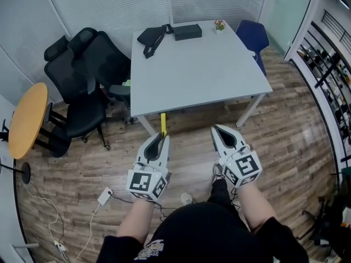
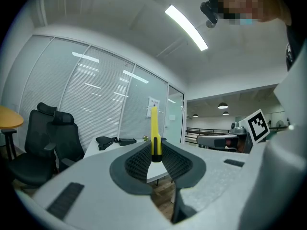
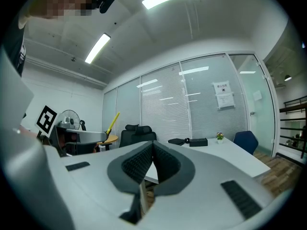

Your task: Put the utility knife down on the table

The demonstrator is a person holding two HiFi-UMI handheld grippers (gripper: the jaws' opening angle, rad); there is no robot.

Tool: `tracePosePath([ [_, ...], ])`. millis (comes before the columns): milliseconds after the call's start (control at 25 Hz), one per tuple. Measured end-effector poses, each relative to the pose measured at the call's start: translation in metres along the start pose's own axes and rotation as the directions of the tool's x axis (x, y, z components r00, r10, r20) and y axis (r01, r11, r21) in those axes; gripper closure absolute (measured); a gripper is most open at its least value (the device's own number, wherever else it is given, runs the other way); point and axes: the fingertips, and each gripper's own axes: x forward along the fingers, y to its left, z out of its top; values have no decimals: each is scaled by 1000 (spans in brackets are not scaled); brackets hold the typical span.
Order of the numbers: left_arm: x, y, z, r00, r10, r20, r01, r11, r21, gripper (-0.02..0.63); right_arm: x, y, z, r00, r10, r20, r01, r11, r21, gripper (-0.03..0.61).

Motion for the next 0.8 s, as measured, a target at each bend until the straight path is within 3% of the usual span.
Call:
tracePosePath([
  [320, 27, 1, -4, 1000, 26, -6, -27, 1000, -4, 548, 18, -26, -1, 999, 32, -3, -32, 999, 7, 575],
  [800, 115, 5, -5, 997, 70, -18, -70, 997, -15, 548, 71, -108, 2, 997, 80, 0, -80, 996, 35, 575],
])
